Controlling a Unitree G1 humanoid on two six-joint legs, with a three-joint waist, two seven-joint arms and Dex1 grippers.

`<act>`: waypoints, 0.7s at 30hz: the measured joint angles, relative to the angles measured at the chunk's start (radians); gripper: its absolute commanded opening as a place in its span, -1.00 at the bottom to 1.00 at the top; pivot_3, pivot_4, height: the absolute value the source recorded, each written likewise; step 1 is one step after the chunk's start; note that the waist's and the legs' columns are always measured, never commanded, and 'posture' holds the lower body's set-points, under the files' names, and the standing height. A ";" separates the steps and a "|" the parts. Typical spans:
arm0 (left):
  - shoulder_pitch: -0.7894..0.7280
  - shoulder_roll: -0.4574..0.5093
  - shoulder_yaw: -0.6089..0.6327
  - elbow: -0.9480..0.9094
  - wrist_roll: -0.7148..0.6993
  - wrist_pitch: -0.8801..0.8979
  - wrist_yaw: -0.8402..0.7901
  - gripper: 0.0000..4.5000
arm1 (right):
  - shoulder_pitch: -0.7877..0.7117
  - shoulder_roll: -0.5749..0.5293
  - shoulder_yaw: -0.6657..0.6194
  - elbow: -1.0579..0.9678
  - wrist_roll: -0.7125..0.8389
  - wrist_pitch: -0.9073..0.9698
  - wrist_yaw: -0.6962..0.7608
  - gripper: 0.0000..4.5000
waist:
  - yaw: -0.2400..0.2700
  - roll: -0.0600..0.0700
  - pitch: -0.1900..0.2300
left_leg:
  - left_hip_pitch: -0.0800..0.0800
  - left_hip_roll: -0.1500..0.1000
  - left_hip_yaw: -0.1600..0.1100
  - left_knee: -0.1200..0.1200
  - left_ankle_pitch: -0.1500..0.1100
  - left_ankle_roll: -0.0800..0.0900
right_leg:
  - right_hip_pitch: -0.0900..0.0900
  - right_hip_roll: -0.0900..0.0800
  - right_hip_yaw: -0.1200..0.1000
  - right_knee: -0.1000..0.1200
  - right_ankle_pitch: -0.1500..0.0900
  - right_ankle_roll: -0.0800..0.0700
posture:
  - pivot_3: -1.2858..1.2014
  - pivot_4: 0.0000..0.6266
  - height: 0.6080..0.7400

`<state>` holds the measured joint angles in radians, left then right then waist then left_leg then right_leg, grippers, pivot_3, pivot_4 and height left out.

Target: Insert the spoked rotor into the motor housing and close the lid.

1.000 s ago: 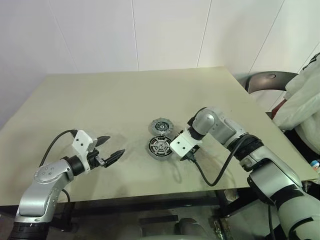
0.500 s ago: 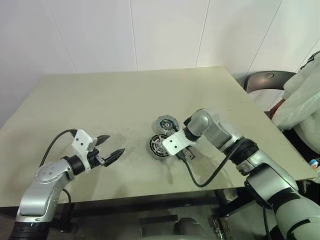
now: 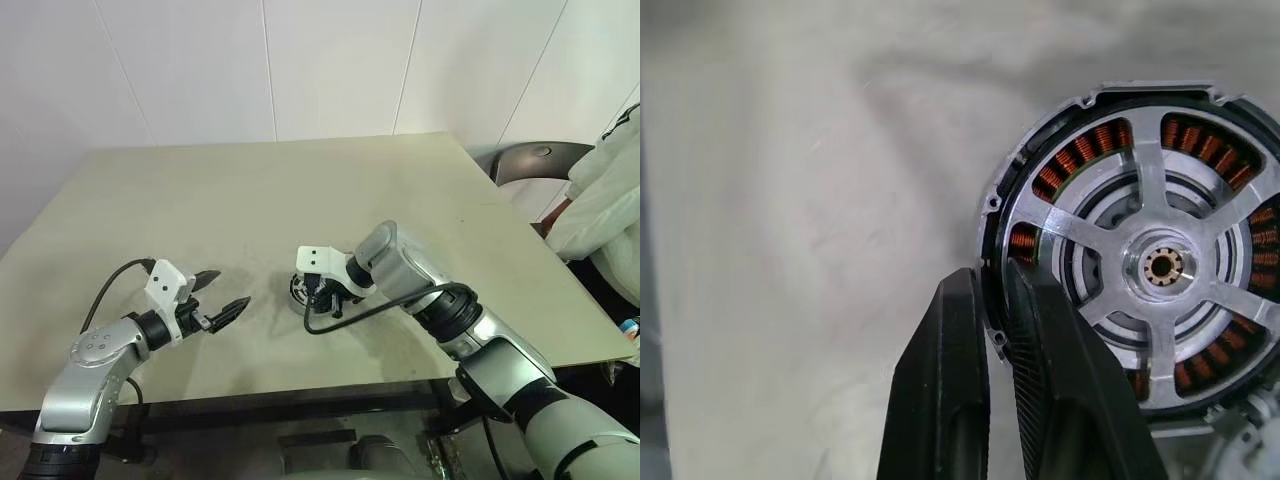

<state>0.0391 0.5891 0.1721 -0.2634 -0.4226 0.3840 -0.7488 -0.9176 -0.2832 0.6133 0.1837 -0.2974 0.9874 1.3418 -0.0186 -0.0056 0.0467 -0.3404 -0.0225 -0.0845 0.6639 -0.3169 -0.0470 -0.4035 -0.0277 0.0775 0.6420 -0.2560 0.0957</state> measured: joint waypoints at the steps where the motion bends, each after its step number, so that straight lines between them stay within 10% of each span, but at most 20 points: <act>1: 0.000 0.000 0.000 0.000 0.000 0.000 0.002 1.00 | -0.003 0.001 -0.001 0.001 0.010 0.017 -0.011 -0.99 | 0.000 0.000 0.000 | 0.000 0.000 0.000 0.000 0.000 0.000 | 0.000 0.000 0.000 0.000 0.000 0.000 | 0.03 -1.00 1.00; 9: 0.000 0.000 -0.001 0.000 0.001 0.000 0.014 1.00 | -0.014 -0.036 0.054 -0.003 0.067 -0.017 -0.040 -0.99 | 0.000 0.000 0.000 | 0.000 0.000 0.000 0.000 0.000 0.000 | 0.000 0.000 0.000 0.000 0.000 0.000 | 0.03 -1.00 1.00; 21: -0.005 0.000 -0.002 0.007 0.001 0.000 0.013 1.00 | -0.022 -0.091 0.053 -0.089 0.161 0.040 -0.053 0.88 | -0.003 0.000 0.000 | 0.000 0.000 0.000 0.000 0.000 0.000 | 0.000 0.000 0.000 -0.001 0.000 0.000 | 0.03 -1.00 1.00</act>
<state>0.0340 0.5889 0.1704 -0.2566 -0.4214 0.3840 -0.7354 -0.9396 -0.3747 0.6665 0.0946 -0.1361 1.0269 1.2890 -0.0213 -0.0056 0.0467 -0.3407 -0.0224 -0.0845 0.6638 -0.3169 -0.0470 -0.4035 -0.0277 0.0772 0.6414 -0.2560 0.0959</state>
